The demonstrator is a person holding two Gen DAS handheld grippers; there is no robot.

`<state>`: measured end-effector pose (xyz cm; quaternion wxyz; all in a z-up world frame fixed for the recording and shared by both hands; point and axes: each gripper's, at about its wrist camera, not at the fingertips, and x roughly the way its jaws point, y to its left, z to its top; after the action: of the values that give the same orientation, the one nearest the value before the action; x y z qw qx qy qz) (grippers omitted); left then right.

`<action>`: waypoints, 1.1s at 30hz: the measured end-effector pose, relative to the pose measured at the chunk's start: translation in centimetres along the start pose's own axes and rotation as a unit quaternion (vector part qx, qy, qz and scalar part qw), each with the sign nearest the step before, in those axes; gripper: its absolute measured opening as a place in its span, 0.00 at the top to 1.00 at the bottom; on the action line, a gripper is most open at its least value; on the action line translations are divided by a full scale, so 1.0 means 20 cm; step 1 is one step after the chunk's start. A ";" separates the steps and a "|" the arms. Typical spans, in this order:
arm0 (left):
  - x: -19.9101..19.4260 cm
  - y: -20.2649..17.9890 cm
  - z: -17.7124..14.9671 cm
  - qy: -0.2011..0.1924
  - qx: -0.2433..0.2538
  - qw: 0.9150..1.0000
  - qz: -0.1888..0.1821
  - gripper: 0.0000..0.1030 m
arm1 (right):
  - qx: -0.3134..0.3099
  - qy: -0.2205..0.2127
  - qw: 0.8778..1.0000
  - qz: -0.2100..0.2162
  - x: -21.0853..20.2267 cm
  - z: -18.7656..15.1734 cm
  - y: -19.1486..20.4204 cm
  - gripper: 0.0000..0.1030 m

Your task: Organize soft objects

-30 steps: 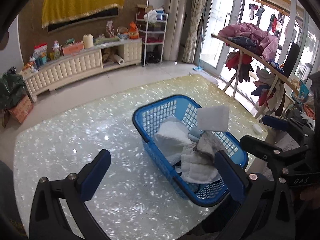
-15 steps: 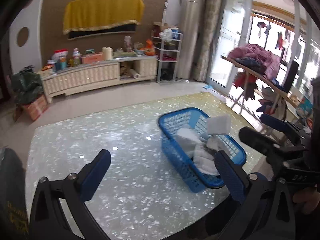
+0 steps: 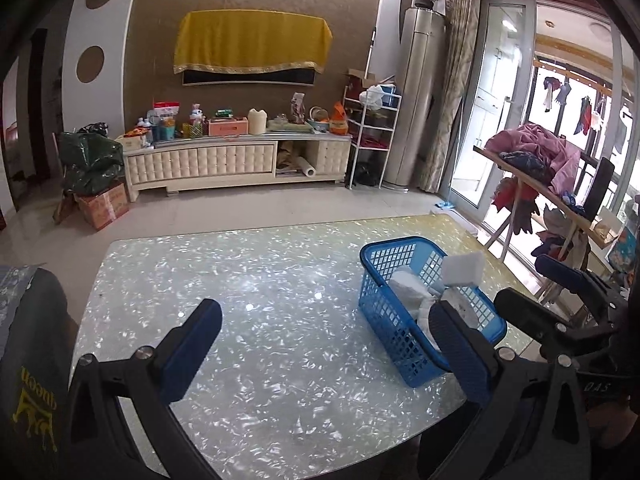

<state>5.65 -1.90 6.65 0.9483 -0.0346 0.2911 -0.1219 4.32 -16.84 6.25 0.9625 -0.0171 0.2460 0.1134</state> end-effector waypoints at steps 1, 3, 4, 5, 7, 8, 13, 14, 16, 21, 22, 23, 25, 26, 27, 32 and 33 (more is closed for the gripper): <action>-0.01 0.00 0.00 -0.001 -0.001 1.000 0.002 0.00 | -0.003 -0.001 1.000 0.002 0.00 0.00 0.01 0.00; -0.03 0.01 -0.01 -0.004 -0.002 1.000 0.006 0.00 | -0.006 -0.001 1.000 0.005 0.00 0.00 0.01 0.00; -0.04 0.01 -0.02 -0.004 -0.002 1.000 0.007 0.00 | -0.007 -0.001 1.000 0.006 0.00 0.00 0.01 0.00; -0.05 0.01 -0.02 -0.005 -0.002 1.000 0.008 0.00 | -0.008 -0.002 1.000 0.007 0.00 0.00 0.01 0.00; -0.07 0.01 -0.03 -0.007 -0.001 1.000 0.009 0.00 | -0.008 -0.001 1.000 0.009 0.00 0.00 0.02 0.00; -0.08 0.01 -0.03 -0.008 -0.001 1.000 0.010 0.00 | -0.008 0.000 1.000 0.008 0.00 0.00 0.02 0.00; -0.12 0.01 -0.04 -0.011 0.002 1.000 0.011 0.00 | -0.010 -0.005 1.000 0.009 -0.02 -0.01 0.04 0.00; -0.12 0.01 -0.05 -0.012 0.003 1.000 0.011 0.00 | -0.011 -0.006 1.000 0.010 -0.02 -0.01 0.04 0.00; -0.13 0.01 -0.05 -0.015 0.003 1.000 0.011 0.00 | -0.012 -0.008 1.000 0.010 -0.03 -0.01 0.04 0.00; -0.15 0.01 -0.06 -0.017 -0.001 1.000 0.007 0.00 | -0.012 -0.008 1.000 0.012 -0.03 -0.02 0.04 0.00; -0.15 0.01 -0.06 -0.017 -0.001 1.000 0.006 0.00 | -0.013 -0.008 1.000 0.012 -0.03 -0.02 0.04 0.00; -0.16 0.00 -0.07 -0.016 0.000 1.000 0.006 0.00 | -0.013 -0.007 1.000 0.012 -0.03 -0.02 0.05 0.00; -0.16 0.00 -0.07 -0.014 0.002 1.000 0.006 0.00 | -0.014 -0.006 1.000 0.013 -0.03 -0.02 0.05 0.00; -0.17 0.00 -0.08 -0.015 0.002 1.000 0.005 0.00 | -0.014 -0.006 1.000 0.012 -0.03 -0.02 0.06 0.00; -0.17 0.00 -0.08 -0.017 0.002 1.000 0.005 0.00 | -0.014 -0.006 1.000 0.012 -0.03 -0.02 0.06 0.00; -0.18 0.01 -0.08 -0.019 -0.001 1.000 0.004 0.00 | -0.013 -0.005 1.000 0.011 -0.03 -0.02 0.06 0.00; -0.18 0.01 -0.08 -0.019 -0.001 1.000 0.004 0.00 | -0.012 -0.006 1.000 0.011 -0.04 -0.02 0.06 0.00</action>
<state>1.89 -0.83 7.30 0.9540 -0.0366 0.2735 -0.1173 3.23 -15.83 6.22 0.9623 -0.0256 0.2392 0.1271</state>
